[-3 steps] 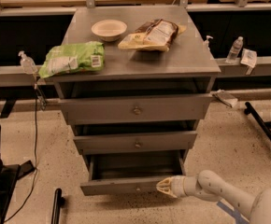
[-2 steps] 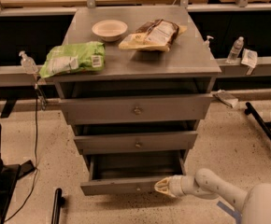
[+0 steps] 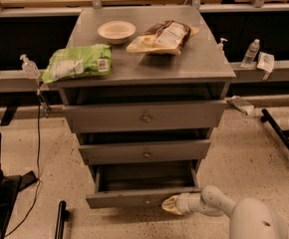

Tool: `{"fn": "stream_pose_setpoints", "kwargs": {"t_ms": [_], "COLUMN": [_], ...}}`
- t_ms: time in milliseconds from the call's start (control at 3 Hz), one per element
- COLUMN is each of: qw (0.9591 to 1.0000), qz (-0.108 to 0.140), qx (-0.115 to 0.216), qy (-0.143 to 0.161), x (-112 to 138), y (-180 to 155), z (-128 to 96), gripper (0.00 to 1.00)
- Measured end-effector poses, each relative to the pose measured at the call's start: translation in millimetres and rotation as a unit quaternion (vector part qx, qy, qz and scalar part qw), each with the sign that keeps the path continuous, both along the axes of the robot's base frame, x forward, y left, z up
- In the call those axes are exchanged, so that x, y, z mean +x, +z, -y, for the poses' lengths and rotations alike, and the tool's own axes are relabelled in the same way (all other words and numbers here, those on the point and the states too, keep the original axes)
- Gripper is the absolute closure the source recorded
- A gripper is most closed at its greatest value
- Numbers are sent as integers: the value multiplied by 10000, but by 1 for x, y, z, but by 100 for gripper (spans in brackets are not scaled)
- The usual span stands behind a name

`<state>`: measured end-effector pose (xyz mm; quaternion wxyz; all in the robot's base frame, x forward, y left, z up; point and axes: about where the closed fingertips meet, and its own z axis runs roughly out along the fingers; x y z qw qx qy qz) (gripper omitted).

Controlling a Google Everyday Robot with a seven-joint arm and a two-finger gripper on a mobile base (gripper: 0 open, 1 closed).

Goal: Close bottom drawer

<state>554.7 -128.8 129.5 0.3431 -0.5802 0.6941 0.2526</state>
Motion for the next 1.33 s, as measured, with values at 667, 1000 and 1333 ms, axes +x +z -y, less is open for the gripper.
{"fn": "stream_pose_setpoints", "kwargs": {"t_ms": [667,1000,1333], "qw": [9985,9985,9977], "qz": [-187,-187,-91], "qx": [-130,-130,-106], "qy": [-501,-501,-658], "x": [24,24,44], "y": [-28,-28,-22], "z": [-6,-6,-8], "gripper": [100,100,100]}}
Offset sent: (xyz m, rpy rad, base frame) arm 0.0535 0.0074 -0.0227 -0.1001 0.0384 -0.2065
